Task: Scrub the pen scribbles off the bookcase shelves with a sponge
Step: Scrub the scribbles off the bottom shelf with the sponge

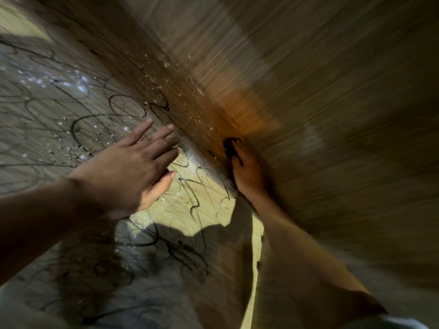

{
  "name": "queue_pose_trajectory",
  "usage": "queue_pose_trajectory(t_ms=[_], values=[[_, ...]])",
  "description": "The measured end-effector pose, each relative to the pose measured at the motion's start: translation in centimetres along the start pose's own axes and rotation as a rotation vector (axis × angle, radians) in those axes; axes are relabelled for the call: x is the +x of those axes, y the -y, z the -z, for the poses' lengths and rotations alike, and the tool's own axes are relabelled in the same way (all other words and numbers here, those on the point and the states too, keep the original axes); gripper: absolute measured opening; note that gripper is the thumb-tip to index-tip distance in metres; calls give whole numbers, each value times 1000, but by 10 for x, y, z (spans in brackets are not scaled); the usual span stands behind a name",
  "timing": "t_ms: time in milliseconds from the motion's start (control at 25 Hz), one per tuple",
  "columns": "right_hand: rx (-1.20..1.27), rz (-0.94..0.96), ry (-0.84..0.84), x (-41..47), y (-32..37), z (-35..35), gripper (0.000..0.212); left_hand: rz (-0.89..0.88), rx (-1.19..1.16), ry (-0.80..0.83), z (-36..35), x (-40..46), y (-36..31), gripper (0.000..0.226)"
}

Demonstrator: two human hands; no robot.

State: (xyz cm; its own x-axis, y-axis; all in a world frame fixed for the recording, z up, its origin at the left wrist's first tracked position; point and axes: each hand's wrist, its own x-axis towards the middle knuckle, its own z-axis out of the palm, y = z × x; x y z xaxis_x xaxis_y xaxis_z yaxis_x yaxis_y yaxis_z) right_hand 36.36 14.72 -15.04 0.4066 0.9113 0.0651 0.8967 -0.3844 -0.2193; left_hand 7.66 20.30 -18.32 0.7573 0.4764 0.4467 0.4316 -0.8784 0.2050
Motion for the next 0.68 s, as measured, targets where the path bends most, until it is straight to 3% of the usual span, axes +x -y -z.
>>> queue_pose_trajectory(t_ms=[120,240,440,560,680], values=[[-182,-195,59,-4,-44,23,46,-1,0,-11,1,0,0,62],[-295,-407,71,18,-27,13,48,10,1,-13,-1,1,1,62],[60,-292,108,-45,2,3,48,9,-26,-13,1,1,0,62],[-74,-295,156,-70,-14,8,49,21,-34,-35,1,-2,0,61],[-280,-389,101,-37,-30,13,50,48,-48,-2,-9,-3,3,60]])
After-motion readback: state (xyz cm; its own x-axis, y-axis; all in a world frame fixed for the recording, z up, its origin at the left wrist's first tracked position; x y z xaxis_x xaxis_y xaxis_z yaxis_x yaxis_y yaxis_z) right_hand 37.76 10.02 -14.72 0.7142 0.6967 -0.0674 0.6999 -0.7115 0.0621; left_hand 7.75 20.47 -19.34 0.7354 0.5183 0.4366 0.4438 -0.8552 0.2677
